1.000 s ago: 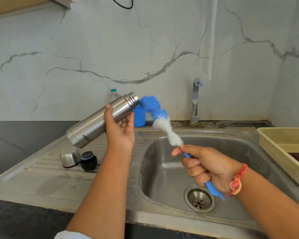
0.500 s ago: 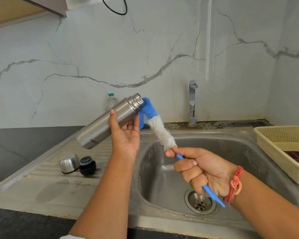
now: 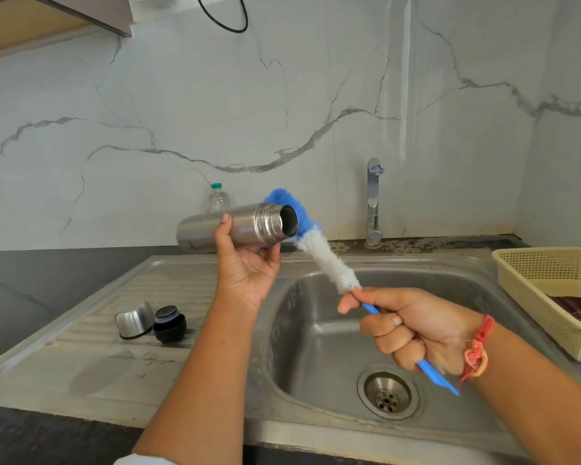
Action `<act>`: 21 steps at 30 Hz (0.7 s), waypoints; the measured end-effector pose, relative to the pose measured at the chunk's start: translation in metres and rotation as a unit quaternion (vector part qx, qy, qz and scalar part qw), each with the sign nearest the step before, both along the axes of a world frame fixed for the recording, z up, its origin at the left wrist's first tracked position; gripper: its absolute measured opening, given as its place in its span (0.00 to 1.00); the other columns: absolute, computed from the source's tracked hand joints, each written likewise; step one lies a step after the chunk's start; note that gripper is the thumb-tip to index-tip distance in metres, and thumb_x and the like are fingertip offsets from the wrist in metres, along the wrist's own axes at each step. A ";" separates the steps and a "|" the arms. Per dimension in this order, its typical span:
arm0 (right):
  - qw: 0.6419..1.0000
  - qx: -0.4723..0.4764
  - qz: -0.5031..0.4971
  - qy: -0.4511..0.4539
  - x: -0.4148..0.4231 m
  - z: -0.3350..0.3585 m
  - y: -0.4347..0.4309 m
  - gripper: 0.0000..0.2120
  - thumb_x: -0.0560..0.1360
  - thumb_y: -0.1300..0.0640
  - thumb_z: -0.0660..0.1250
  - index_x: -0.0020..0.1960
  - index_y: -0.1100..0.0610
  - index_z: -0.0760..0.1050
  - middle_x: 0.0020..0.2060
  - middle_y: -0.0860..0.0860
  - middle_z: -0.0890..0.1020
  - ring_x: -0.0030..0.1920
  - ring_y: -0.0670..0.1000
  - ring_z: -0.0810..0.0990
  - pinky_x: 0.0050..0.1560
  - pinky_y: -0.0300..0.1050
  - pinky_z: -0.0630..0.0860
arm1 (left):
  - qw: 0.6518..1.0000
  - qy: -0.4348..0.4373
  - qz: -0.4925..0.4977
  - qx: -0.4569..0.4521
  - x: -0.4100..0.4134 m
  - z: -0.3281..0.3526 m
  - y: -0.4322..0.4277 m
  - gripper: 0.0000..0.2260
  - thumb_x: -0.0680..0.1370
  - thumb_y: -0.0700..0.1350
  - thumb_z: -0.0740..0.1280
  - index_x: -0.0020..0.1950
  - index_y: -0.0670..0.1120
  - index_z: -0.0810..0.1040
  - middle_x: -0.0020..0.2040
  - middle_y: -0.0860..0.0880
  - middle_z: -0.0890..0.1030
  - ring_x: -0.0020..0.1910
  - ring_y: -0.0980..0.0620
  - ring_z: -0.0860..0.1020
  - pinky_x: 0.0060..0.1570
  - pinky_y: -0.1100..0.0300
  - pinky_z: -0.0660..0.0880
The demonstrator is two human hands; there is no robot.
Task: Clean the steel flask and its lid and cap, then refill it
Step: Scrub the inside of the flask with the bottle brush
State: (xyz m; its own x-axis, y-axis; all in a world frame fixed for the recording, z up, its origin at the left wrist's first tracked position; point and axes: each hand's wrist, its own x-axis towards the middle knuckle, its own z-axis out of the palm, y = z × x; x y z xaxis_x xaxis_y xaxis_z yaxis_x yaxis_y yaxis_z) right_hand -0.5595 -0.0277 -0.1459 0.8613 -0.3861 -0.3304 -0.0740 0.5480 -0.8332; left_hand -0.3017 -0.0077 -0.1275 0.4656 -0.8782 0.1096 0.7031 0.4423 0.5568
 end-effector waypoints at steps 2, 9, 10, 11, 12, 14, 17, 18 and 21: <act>0.983 -0.149 -0.076 0.081 -0.007 0.003 -0.002 0.13 0.83 0.51 0.60 0.54 0.55 0.81 0.28 0.47 0.58 0.24 0.43 0.51 0.21 0.32 0.48 | 0.999 -0.026 0.014 0.018 0.007 -0.001 0.001 0.28 0.73 0.58 0.73 0.70 0.46 0.77 0.59 0.46 0.84 0.56 0.50 0.83 0.44 0.57 0.83; 0.861 -0.425 -0.223 0.170 0.001 -0.004 -0.010 0.16 0.84 0.47 0.59 0.48 0.53 0.82 0.26 0.49 0.65 0.22 0.47 0.58 0.22 0.37 0.55 | 0.995 -0.074 0.055 0.047 0.020 -0.008 -0.002 0.27 0.73 0.47 0.77 0.71 0.46 0.75 0.61 0.44 0.85 0.62 0.47 0.83 0.55 0.50 0.83; 0.835 -0.463 -0.234 0.182 0.001 -0.004 -0.010 0.16 0.84 0.47 0.59 0.46 0.51 0.82 0.25 0.49 0.66 0.21 0.46 0.60 0.21 0.38 0.57 | 0.994 -0.082 0.060 0.047 0.021 -0.009 -0.003 0.28 0.71 0.46 0.78 0.70 0.46 0.76 0.62 0.44 0.85 0.63 0.47 0.83 0.57 0.49 0.82; 0.812 -0.496 -0.239 0.195 0.000 -0.004 -0.011 0.16 0.84 0.48 0.59 0.45 0.50 0.82 0.24 0.48 0.66 0.21 0.46 0.62 0.21 0.36 0.60 | 0.993 -0.089 0.066 0.046 0.023 -0.010 -0.004 0.27 0.70 0.45 0.79 0.68 0.46 0.77 0.61 0.45 0.85 0.64 0.46 0.82 0.59 0.48 0.82; 0.793 -0.521 -0.238 0.207 0.000 -0.005 -0.012 0.16 0.84 0.48 0.59 0.45 0.49 0.82 0.23 0.47 0.67 0.21 0.45 0.63 0.23 0.35 0.61 | 0.992 -0.094 0.071 0.044 0.023 -0.010 -0.005 0.24 0.70 0.44 0.79 0.65 0.47 0.79 0.60 0.45 0.85 0.64 0.46 0.82 0.61 0.47 0.81; 0.776 -0.543 -0.231 0.223 0.001 -0.006 -0.012 0.16 0.84 0.49 0.58 0.45 0.48 0.82 0.23 0.46 0.68 0.22 0.44 0.65 0.24 0.34 0.62 | 0.991 -0.101 0.074 0.041 0.025 -0.012 -0.007 0.21 0.72 0.42 0.78 0.63 0.47 0.79 0.61 0.46 0.85 0.64 0.46 0.82 0.62 0.46 0.80; 0.770 -0.550 -0.229 0.230 0.011 -0.008 -0.010 0.15 0.84 0.49 0.58 0.46 0.49 0.81 0.21 0.44 0.69 0.21 0.42 0.66 0.24 0.33 0.63 | 0.987 -0.135 0.072 0.049 0.021 -0.013 -0.011 0.29 0.67 0.44 0.83 0.66 0.48 0.80 0.65 0.45 0.83 0.66 0.48 0.80 0.61 0.46 0.81; 0.769 -0.549 -0.230 0.231 0.014 -0.009 -0.010 0.15 0.84 0.50 0.58 0.46 0.50 0.81 0.19 0.44 0.69 0.20 0.42 0.66 0.24 0.33 0.63 | 0.985 -0.147 0.075 0.053 0.019 -0.013 -0.012 0.33 0.64 0.46 0.84 0.68 0.48 0.79 0.66 0.46 0.83 0.67 0.48 0.80 0.61 0.45 0.81; 0.769 -0.553 -0.215 0.236 0.013 -0.011 -0.009 0.15 0.84 0.49 0.57 0.45 0.49 0.81 0.20 0.44 0.70 0.21 0.42 0.67 0.27 0.36 0.64 | 0.985 -0.126 0.111 0.047 0.023 -0.011 -0.013 0.38 0.61 0.47 0.85 0.70 0.48 0.78 0.66 0.47 0.83 0.65 0.49 0.81 0.58 0.46 0.82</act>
